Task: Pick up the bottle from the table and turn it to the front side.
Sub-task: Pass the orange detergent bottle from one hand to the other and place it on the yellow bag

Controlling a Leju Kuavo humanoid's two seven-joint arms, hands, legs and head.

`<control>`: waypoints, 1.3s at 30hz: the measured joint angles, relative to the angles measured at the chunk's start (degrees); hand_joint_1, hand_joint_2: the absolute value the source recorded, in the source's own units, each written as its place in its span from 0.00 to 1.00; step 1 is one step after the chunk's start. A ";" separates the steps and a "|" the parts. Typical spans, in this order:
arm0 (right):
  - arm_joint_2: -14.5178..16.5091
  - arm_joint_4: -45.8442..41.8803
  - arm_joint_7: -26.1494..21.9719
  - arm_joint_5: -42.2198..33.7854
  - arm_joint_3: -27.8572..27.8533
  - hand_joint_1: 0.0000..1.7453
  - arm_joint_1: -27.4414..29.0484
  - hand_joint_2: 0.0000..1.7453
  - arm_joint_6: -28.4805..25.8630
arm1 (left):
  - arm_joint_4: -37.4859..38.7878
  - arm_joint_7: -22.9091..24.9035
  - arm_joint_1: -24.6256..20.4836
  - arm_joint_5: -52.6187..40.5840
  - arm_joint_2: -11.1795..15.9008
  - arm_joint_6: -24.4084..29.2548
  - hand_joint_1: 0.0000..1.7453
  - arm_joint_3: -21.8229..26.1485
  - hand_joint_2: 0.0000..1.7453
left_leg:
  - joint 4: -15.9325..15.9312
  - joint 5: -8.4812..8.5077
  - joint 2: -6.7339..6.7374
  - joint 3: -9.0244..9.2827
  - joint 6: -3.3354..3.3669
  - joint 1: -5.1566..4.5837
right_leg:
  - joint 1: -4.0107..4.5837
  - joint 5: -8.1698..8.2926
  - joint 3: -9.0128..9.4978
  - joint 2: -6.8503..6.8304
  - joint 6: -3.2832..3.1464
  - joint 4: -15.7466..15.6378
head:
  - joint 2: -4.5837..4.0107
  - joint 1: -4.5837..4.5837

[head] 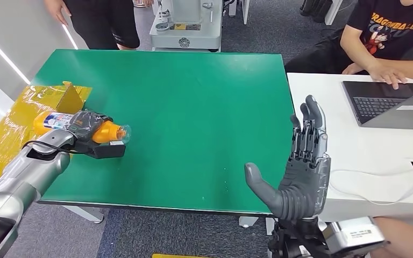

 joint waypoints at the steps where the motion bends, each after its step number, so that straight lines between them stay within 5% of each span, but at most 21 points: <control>1: -0.04 0.04 0.05 0.04 0.02 0.00 -0.06 1.00 0.04 | 0.19 0.16 0.28 0.14 0.18 0.21 1.00 0.01 1.00 | 0.00 0.00 -0.01 0.00 0.00 0.00 | 0.00 -0.01 0.00 -0.01 -0.01 0.00 | 0.00 0.01; 13: -0.22 0.08 0.64 0.95 0.15 0.00 -0.41 1.00 0.11 | 1.01 1.67 3.79 0.14 0.49 2.42 1.00 0.01 1.00 | 0.01 0.00 -0.02 0.00 0.00 -0.01 | -0.01 -0.01 0.00 -0.04 -0.01 -0.03 | 0.00 0.01; 39: -0.22 -0.64 3.68 4.61 0.36 0.00 -0.90 1.00 0.27 | 2.27 2.91 2.66 -4.93 -5.12 2.08 1.00 0.03 1.00 | 0.01 0.00 -0.03 0.00 0.00 -0.01 | -0.01 -0.01 0.00 -0.05 -0.01 -0.02 | 0.00 0.01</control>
